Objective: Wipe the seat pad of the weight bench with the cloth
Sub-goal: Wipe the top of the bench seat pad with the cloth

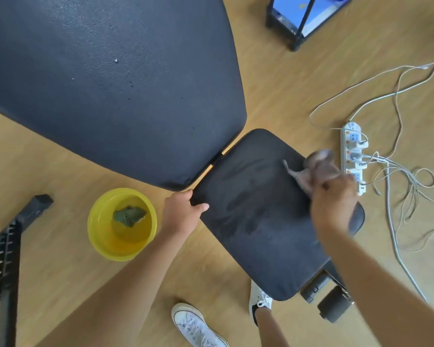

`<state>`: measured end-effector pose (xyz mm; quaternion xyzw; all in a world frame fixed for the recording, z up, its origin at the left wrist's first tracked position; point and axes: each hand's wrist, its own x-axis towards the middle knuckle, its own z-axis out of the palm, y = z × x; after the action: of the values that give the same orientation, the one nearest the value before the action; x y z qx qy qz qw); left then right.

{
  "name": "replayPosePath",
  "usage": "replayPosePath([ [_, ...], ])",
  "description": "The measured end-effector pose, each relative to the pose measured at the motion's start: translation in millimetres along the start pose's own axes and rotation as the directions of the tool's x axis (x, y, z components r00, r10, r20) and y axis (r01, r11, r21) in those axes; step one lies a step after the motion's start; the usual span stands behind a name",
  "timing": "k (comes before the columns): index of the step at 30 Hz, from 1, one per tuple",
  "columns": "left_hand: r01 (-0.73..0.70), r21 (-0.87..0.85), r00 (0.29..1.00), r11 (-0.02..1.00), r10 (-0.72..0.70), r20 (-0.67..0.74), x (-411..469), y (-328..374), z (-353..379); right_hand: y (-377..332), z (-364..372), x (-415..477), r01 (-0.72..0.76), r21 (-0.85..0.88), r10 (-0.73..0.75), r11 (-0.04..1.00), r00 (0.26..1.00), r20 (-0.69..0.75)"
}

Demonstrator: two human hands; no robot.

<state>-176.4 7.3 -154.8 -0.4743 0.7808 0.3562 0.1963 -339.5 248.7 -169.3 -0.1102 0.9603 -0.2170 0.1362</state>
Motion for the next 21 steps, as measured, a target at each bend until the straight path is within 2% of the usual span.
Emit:
replayPosePath([
  [1, 0.003, 0.020, 1.000, 1.000, -0.003, 0.013, 1, 3, 0, -7, 11, -27, 0.023, 0.162, -0.044, 0.986, 0.990, 0.131],
  [2, 0.003, 0.037, 1.000, 0.999, -0.004, 0.027, 3, 4, -1, -13, 17, -49, 0.109, 0.298, -0.164, 0.948, 0.973, 0.166],
  [3, 0.006, 0.043, 0.999, 0.999, -0.007, 0.040, 5, 3, -2, -15, 28, -68, 0.270, 0.483, -0.366, 0.833, 0.923, 0.116],
  [4, 0.010, 0.043, 0.999, 0.999, -0.013, 0.050, 6, 4, -3, -15, 31, -75, 0.576, 0.450, -0.672, 0.682, 0.737, 0.075],
  [5, 0.013, 0.044, 0.998, 0.999, -0.015, 0.054, 7, 4, -4, -9, 33, -66, 0.784, 0.354, -0.850, 0.511, 0.523, 0.067],
  [6, 0.012, 0.049, 0.998, 0.999, -0.015, 0.059, 8, 4, -5, -2, 38, -52, 0.772, 0.375, -0.859, 0.513, 0.464, 0.219],
  [7, 0.009, 0.052, 0.998, 0.999, -0.012, 0.062, 8, 4, -6, -2, 20, -34, 0.726, 0.254, -0.768, 0.640, 0.595, 0.236],
  [8, 0.007, 0.053, 0.998, 0.999, -0.011, 0.068, 9, 5, -7, 1, 13, -16, 0.587, 0.212, -0.624, 0.781, 0.748, 0.228],
  [9, 0.007, 0.048, 0.998, 0.999, -0.011, 0.069, 9, 5, -7, 2, 9, -5, 0.421, 0.142, -0.441, 0.896, 0.884, 0.158],
  [10, 0.013, 0.040, 0.997, 0.999, -0.016, 0.072, 10, 6, -8, -4, 14, -5, 0.339, 0.023, -0.340, 0.940, 0.940, 0.035],
  [11, 0.024, 0.026, 0.997, 0.999, -0.026, 0.076, 11, 6, -8, -18, 25, -19, 0.276, -0.060, -0.274, 0.959, 0.961, 0.038],
  [12, 0.037, 0.013, 0.996, 0.999, -0.038, 0.079, 11, 6, -9, -29, 32, -48, 0.244, -0.027, -0.242, 0.970, 0.969, 0.047],
  [13, 0.047, 0.004, 0.996, 0.999, -0.047, 0.079, 12, 6, -9, -42, 39, -71, 0.290, 0.039, -0.292, 0.956, 0.941, 0.172],
  [14, 0.052, -0.001, 0.995, 0.999, -0.052, 0.085, 12, 6, -9, -54, 48, -93, 0.467, 0.129, -0.484, 0.875, 0.828, 0.283],
  [15, 0.053, -0.013, 0.995, 0.999, -0.052, 0.089, 12, 5, -10, -62, 47, -100, 0.658, 0.218, -0.685, 0.721, 0.629, 0.368],
  [16, 0.059, -0.028, 0.994, 0.998, -0.056, 0.093, 13, 5, -10, -61, 46, -88, 0.777, 0.251, -0.809, 0.578, 0.503, 0.304],
  [17, 0.064, -0.042, 0.994, 0.997, -0.060, 0.093, 13, 5, -9, -48, 41, -72, 0.728, 0.394, -0.827, 0.561, 0.483, 0.287],
  [18, 0.070, -0.054, 0.993, 0.996, -0.064, 0.097, 14, 4, -9, -40, 31, -47, 0.648, 0.419, -0.764, 0.635, 0.606, 0.221],
  [19, 0.071, -0.065, 0.993, 0.995, -0.064, 0.097, 14, 3, -9, -30, 35, -16, 0.513, 0.357, -0.599, 0.781, 0.777, 0.195],
  [20, 0.069, -0.072, 0.993, 0.995, -0.062, 0.097, 13, 2, -9, -34, 26, 4, 0.395, 0.168, -0.423, 0.903, 0.887, 0.185],
  [21, 0.066, -0.082, 0.994, 0.994, -0.057, 0.097, 14, 1, -8, -38, 28, 12, 0.278, -0.043, -0.276, 0.960, 0.960, 0.046],
])
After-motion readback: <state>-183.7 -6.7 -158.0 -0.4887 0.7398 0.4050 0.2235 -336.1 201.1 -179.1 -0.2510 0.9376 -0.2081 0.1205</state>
